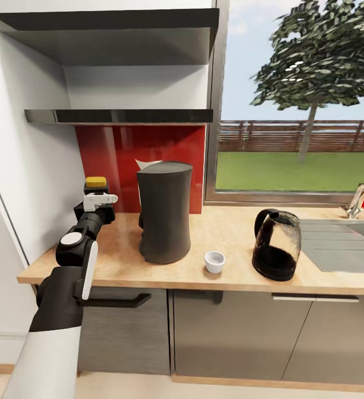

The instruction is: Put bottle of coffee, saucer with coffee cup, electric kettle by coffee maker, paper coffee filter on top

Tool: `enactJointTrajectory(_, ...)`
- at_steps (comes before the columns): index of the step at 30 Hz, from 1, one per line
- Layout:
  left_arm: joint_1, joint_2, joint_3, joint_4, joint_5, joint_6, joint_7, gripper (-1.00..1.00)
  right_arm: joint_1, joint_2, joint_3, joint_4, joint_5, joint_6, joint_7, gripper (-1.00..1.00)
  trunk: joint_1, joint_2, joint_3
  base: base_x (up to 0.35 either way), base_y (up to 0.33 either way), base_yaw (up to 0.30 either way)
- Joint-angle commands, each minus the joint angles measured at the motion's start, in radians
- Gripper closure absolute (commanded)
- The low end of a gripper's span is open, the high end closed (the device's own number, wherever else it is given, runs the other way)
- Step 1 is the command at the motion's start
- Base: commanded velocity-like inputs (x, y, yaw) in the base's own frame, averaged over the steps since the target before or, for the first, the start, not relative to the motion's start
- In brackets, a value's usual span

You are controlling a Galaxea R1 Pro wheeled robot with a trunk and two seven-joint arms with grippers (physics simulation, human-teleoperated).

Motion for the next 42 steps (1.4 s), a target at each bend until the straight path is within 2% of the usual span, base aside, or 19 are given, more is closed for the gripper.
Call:
enactJointTrajectory(1,-0.001,-0.001,0.0,-0.001,-0.006,0.005,0.0,1.0,-0.001,-0.001,0.007,-0.003,-0.011,-0.003,0.001,-1.0,0.004,-0.008,-0.004,0.0,0.0,0.0)
enactJointTrajectory(21,-0.001,0.0,0.003,-0.001,-0.007,0.005,0.0,1.0,-0.001,-0.001,0.007,-0.002,-0.011,-0.003,0.001,-1.0,0.081,-0.148,-0.067,0.0,0.0,0.0)
enactJointTrajectory(25,-0.001,0.0,0.004,0.0,-0.007,0.005,0.0,1.0,-0.001,-0.001,0.007,-0.002,-0.011,-0.002,0.001,-1.0,0.081,-0.148,-0.067,0.0,0.0,0.0)
enactJointTrajectory(31,-0.001,0.0,0.042,0.001,-0.007,0.005,0.0,1.0,-0.001,-0.001,0.007,-0.002,-0.011,0.0,0.001,-1.0,0.081,-0.148,-0.067,0.0,0.0,0.0)
enactJointTrajectory(42,-0.001,0.0,0.046,0.003,-0.007,0.005,0.0,1.0,-0.001,-0.001,0.007,-0.003,-0.012,0.0,0.001,-1.0,0.081,-0.148,-0.067,0.0,0.03,0.0)
